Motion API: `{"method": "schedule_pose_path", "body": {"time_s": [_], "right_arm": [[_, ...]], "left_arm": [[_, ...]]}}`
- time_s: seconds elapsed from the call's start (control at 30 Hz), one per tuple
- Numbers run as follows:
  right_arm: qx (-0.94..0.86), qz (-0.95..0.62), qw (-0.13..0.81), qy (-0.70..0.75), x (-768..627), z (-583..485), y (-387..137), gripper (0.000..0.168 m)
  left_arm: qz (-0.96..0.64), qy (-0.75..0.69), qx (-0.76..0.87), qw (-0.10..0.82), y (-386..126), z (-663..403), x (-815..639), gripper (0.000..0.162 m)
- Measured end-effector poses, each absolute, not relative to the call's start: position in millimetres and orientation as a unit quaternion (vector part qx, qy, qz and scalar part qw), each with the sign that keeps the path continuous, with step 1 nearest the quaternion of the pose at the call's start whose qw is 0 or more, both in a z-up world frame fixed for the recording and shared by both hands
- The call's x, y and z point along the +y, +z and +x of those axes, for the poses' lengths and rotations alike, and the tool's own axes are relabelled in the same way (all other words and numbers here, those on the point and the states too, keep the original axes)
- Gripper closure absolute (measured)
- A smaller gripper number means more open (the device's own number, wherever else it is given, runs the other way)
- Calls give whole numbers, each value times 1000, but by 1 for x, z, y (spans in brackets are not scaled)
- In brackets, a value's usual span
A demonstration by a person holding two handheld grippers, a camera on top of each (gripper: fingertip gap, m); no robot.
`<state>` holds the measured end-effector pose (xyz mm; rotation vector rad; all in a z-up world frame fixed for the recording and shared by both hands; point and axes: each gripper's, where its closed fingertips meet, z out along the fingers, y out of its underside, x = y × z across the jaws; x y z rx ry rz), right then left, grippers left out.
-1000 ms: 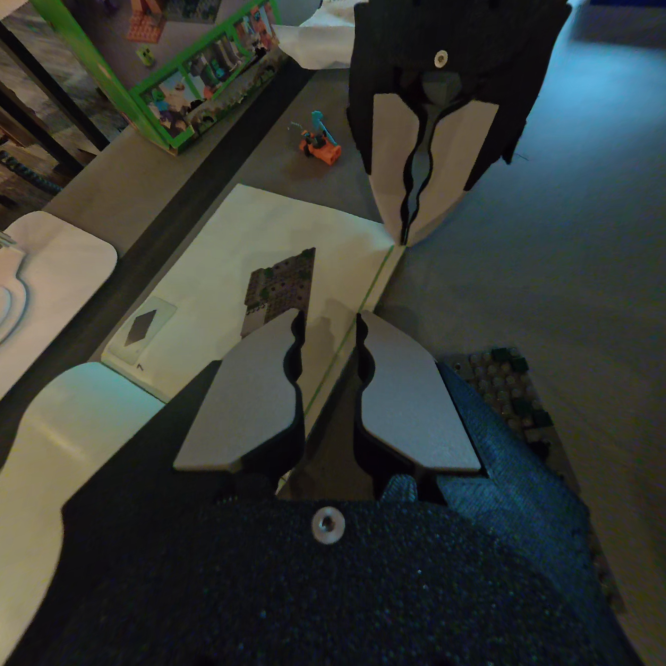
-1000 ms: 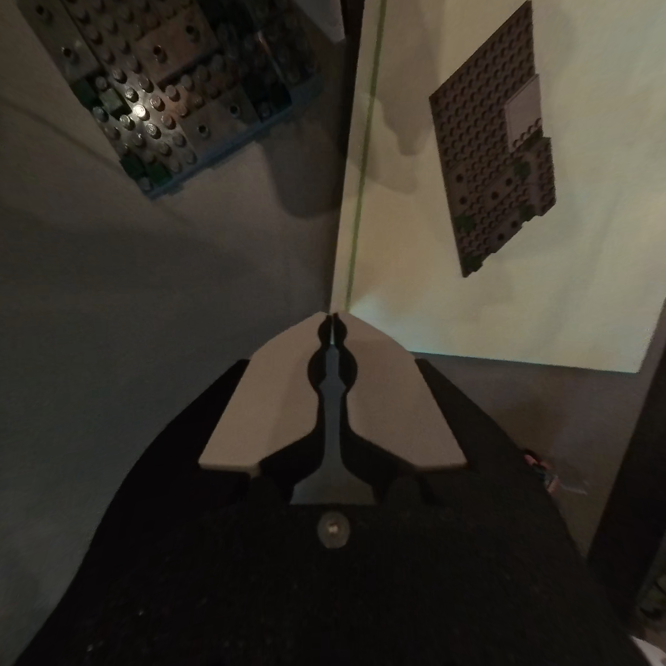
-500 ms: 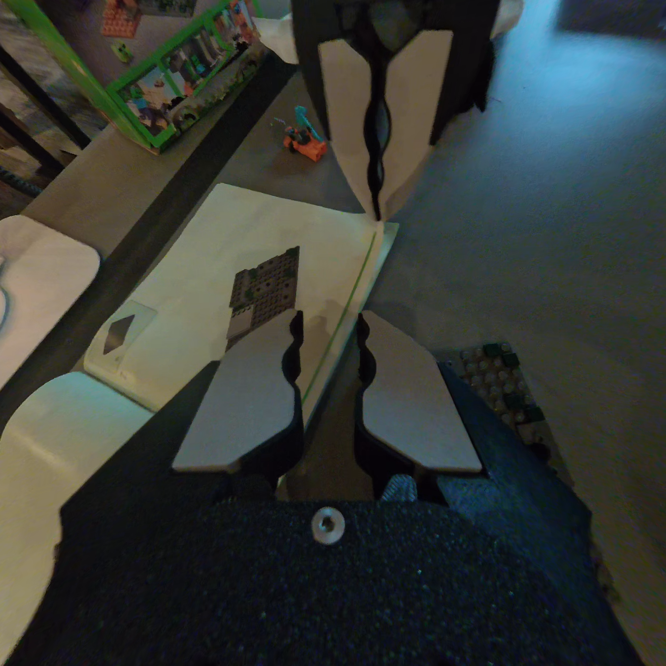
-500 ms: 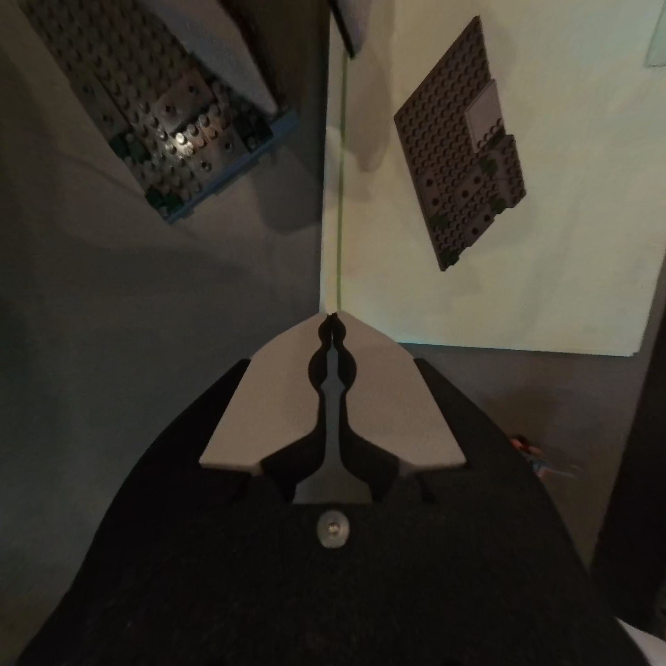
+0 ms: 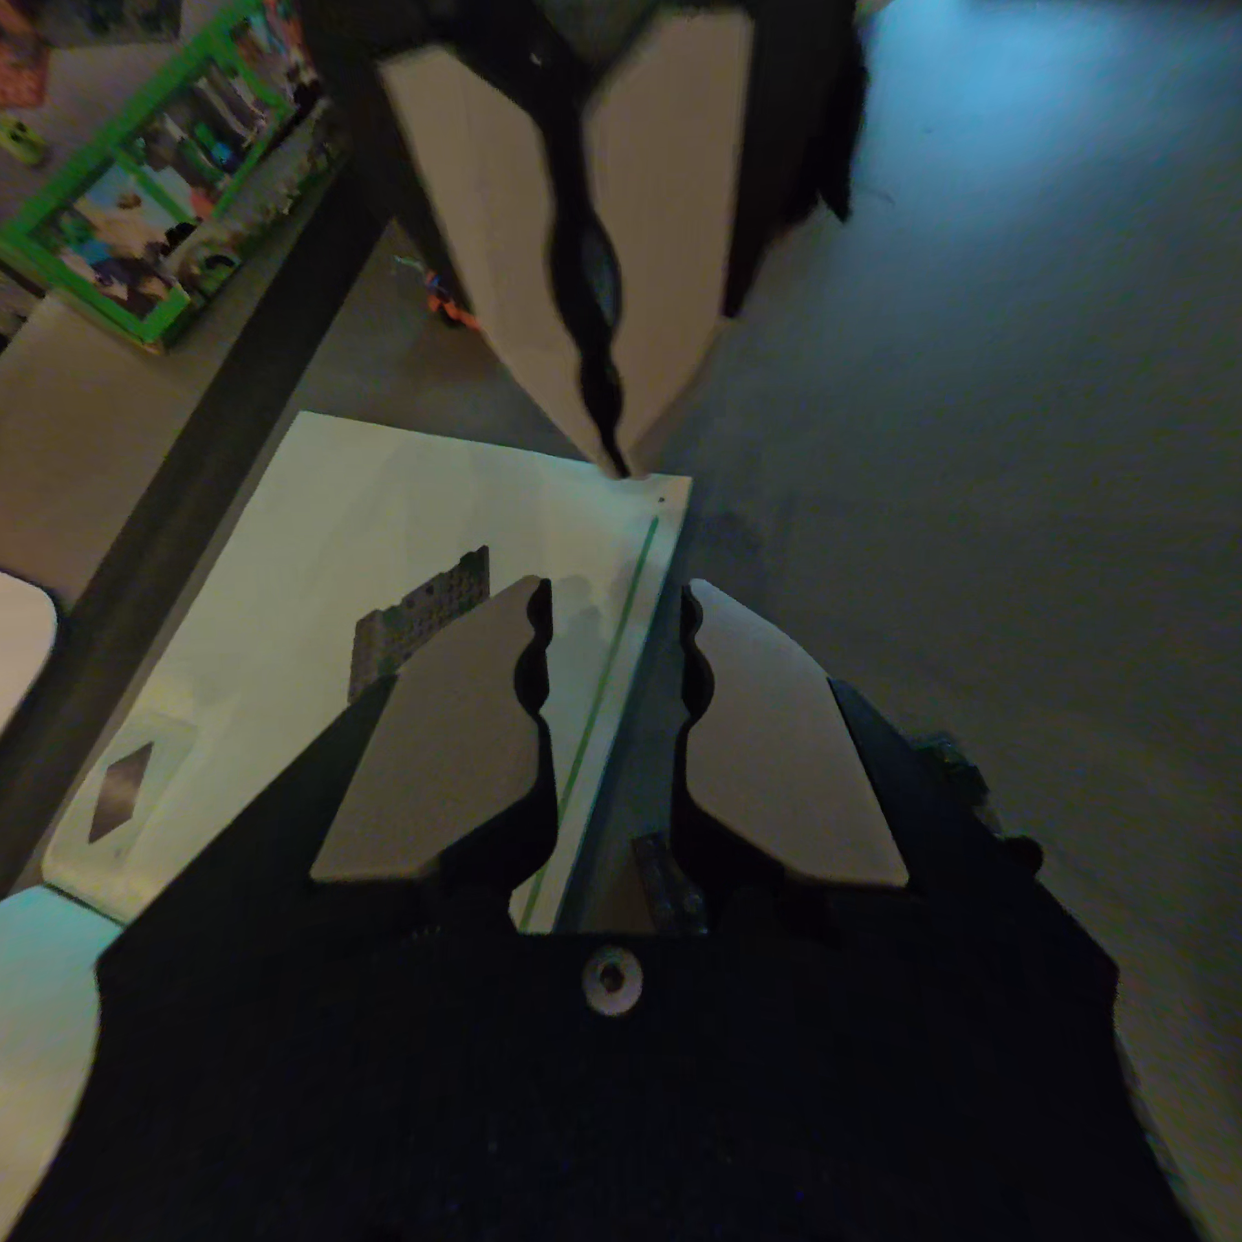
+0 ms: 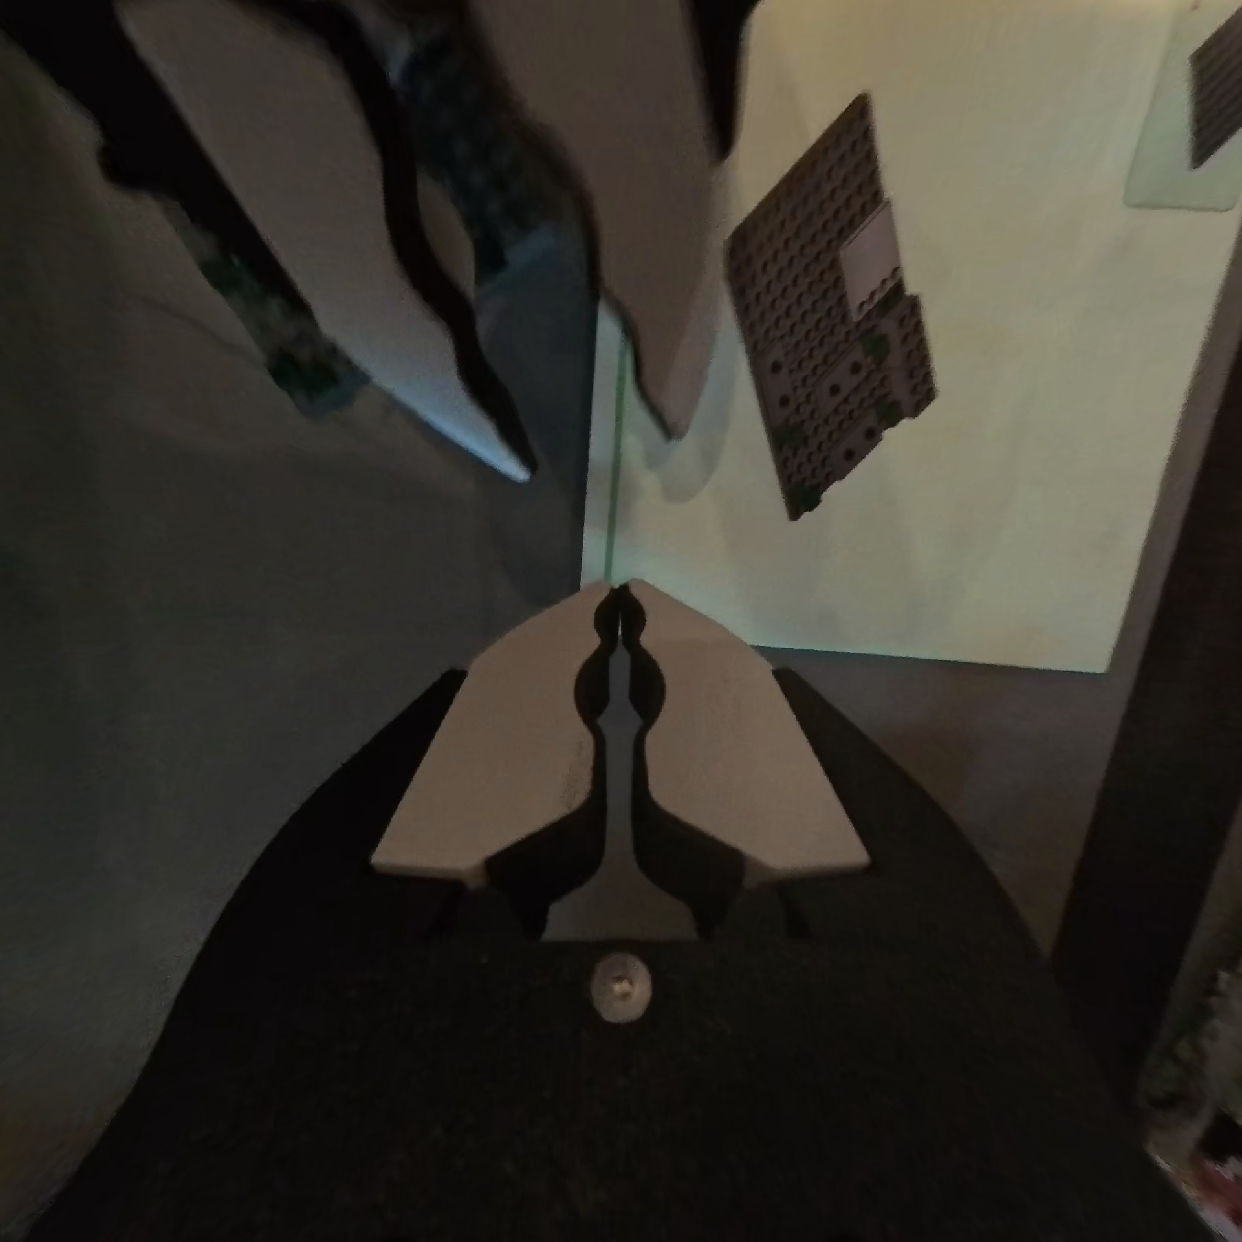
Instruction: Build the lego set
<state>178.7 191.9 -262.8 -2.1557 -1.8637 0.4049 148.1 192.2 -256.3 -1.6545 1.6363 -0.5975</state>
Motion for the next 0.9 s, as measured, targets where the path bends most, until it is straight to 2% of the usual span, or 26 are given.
{"method": "schedule_pose_path", "body": {"time_s": [0.03, 0.07, 0.1, 0.17, 0.33, 0.43, 0.53, 0.9], "right_arm": [[-645, -740, 131, 138, 190, 180, -268, 168], [-647, -739, 129, 138, 188, 181, -273, 162], [-648, -738, 128, 138, 186, 181, -277, 146], [-651, -737, 129, 126, 186, 182, -283, 140], [-666, -727, 134, 103, 190, 182, -287, 144], [-668, -725, 136, 102, 192, 183, -288, 162], [-661, -730, 130, 114, 191, 183, -287, 167], [-604, -768, 73, 201, 192, 182, -277, 168]], "left_arm": [[-644, -232, 634, 361, -257, 147, 193, 126], [-645, -231, 634, 360, -258, 145, 193, 126], [-646, -229, 633, 360, -258, 144, 194, 126], [-647, -228, 632, 361, -258, 141, 195, 127], [-649, -226, 629, 362, -257, 137, 196, 127], [-650, -227, 628, 362, -256, 135, 196, 127], [-650, -227, 629, 361, -257, 134, 196, 127], [-649, -229, 634, 352, -262, 135, 194, 128]]}}
